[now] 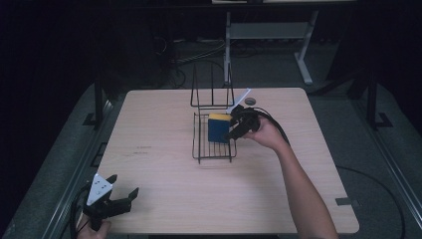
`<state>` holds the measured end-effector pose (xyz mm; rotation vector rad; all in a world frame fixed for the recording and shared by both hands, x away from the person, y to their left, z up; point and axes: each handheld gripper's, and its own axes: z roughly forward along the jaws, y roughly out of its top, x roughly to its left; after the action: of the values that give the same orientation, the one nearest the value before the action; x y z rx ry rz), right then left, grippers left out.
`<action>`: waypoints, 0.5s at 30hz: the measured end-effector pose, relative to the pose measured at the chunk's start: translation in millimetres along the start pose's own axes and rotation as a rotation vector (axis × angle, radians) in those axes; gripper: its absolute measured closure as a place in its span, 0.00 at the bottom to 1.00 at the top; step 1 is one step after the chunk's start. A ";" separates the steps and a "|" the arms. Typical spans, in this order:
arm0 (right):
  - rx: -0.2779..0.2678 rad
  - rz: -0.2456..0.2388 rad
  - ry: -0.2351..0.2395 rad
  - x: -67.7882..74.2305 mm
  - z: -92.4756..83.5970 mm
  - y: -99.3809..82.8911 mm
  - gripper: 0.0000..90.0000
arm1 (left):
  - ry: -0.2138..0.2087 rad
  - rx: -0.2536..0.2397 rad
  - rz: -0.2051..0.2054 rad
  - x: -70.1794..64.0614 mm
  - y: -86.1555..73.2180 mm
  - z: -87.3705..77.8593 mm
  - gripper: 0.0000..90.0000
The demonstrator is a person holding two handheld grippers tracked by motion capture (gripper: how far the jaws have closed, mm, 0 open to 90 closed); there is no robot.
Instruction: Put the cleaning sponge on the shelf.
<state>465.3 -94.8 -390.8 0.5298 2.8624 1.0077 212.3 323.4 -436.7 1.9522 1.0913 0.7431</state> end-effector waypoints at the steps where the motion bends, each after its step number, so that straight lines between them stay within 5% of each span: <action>1: 0.002 0.002 -0.004 0.1 -0.4 -0.1 0.36 | 0.000 -0.001 0.000 -0.2 0.0 0.0 0.16; 15: -0.006 0.014 -0.006 -1.0 -1.7 -5.6 0.33 | -0.002 -0.001 -0.001 0.0 -0.1 0.2 0.16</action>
<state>464.2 -100.2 -393.0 0.5520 2.8538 1.0150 212.4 323.4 -436.8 1.9516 1.0903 0.7413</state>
